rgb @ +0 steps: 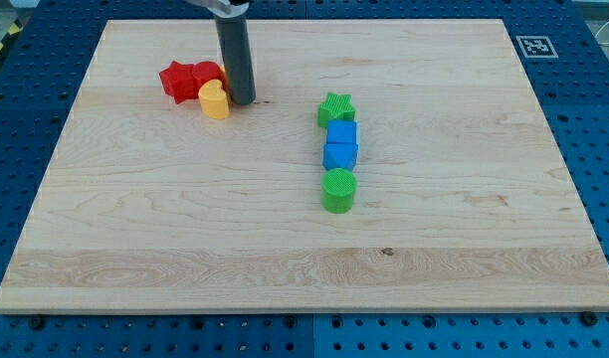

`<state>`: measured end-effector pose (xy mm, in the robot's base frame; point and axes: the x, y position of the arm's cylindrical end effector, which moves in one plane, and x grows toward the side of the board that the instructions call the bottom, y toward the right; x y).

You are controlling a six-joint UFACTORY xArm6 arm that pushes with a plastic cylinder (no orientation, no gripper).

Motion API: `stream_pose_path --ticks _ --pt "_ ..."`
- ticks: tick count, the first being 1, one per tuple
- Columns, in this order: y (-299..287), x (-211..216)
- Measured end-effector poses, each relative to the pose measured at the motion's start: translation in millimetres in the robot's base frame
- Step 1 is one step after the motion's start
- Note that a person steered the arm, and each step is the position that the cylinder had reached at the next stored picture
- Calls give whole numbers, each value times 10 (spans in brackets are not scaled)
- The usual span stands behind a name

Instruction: Point your arm at the green star

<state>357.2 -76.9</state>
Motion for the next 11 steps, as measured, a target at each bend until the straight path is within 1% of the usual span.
stream_pose_path --ticks 2,4,6,7,9,11 --pt "427 53" --pt "625 -305" --pt "1012 -346" --pt "1205 -331" --pt "1584 -113" --pt "1627 158"
